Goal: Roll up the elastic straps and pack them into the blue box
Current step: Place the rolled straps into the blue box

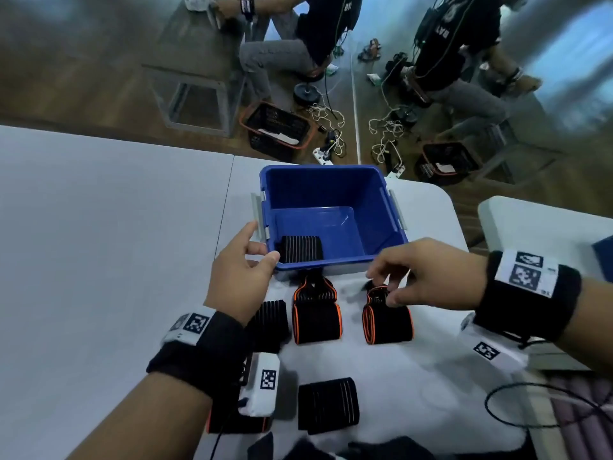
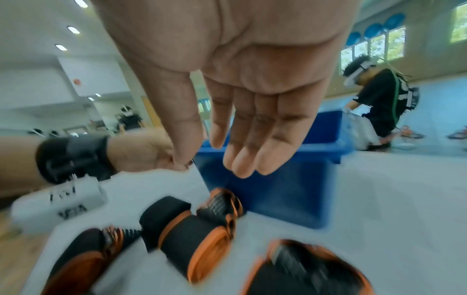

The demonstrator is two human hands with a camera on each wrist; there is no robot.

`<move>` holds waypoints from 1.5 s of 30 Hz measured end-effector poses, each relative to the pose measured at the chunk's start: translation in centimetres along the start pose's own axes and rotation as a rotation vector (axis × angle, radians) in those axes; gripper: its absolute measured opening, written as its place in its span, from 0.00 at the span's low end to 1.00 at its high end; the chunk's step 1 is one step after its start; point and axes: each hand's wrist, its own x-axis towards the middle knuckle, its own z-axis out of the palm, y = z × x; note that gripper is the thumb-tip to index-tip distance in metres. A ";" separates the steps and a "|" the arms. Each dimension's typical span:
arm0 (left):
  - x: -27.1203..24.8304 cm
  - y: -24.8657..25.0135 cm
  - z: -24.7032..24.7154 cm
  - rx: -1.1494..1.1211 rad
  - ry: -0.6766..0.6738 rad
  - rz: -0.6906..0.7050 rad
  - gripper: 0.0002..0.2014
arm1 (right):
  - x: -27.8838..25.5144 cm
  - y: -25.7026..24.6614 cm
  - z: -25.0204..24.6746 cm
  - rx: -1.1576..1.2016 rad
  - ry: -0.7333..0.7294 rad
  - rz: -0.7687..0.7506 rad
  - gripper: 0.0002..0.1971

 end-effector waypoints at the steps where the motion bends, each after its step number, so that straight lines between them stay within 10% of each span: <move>1: 0.0 0.0 0.1 0.002 0.002 0.000 0.33 | -0.2 1.4 1.4 -0.035 -0.010 0.041 0.19; 9: 0.0 0.0 0.1 -0.010 0.009 -0.003 0.32 | 1.4 7.8 8.7 -0.168 -0.042 0.174 0.49; 22: -0.2 0.6 0.3 -0.009 -0.001 -0.010 0.33 | 1.9 7.8 10.0 -0.228 -0.116 0.198 0.29; 32: -0.1 0.7 0.4 -0.048 0.001 -0.039 0.33 | -1.2 -1.5 -0.2 -0.010 0.026 0.015 0.30; 45: -0.2 0.9 0.3 -0.043 -0.019 -0.057 0.33 | 19.4 -3.5 -4.4 -0.453 0.061 0.062 0.30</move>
